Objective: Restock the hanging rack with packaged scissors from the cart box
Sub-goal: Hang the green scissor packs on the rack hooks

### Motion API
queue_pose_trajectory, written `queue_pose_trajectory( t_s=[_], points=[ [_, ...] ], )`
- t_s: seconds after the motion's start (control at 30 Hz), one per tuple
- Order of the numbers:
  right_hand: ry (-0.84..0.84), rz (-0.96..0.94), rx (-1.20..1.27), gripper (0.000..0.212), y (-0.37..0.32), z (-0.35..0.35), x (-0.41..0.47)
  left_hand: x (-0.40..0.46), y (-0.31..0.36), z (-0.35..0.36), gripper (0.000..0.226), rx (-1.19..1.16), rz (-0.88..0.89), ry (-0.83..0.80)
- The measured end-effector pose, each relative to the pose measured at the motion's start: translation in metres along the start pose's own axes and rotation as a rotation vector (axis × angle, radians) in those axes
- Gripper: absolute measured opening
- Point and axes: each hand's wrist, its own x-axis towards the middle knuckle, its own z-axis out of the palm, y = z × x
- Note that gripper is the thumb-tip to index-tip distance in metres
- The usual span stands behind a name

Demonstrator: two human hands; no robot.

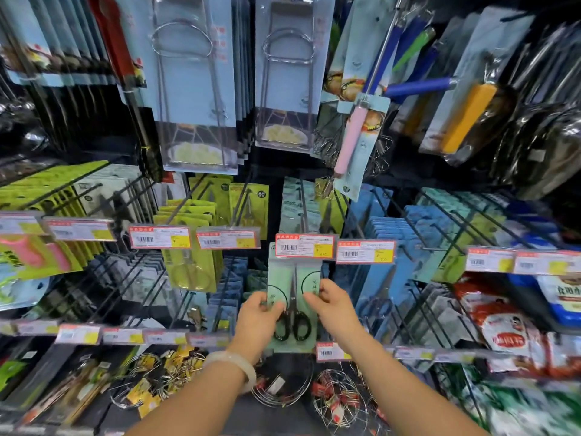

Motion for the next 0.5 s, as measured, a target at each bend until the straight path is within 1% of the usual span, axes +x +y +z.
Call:
queue_pose_trajectory(
  t_s=[0.07,0.1,0.17,0.27,0.3,0.5],
  points=[
    [0.051,-0.020,0.037,0.010,-0.008,-0.006,0.007,0.008,0.009,0.005,0.011,0.009,0.035,-0.018],
    [0.072,-0.014,0.052,0.014,-0.010,-0.008,0.012,0.013,0.011,0.007,0.012,0.016,0.038,-0.014],
    [0.100,0.009,0.054,0.019,-0.008,-0.007,0.018,0.018,0.014,0.011,0.008,0.017,0.032,-0.009],
    [0.118,0.055,0.002,0.005,0.006,-0.003,0.022,0.018,0.011,0.015,0.007,0.047,0.040,-0.005],
    [0.118,0.069,0.001,0.003,0.009,-0.002,0.022,0.018,0.009,0.016,0.007,0.050,0.043,-0.013],
    [0.129,0.076,-0.065,0.039,0.010,0.004,0.027,0.020,0.002,0.017,0.004,-0.031,0.004,0.002]
  ],
)
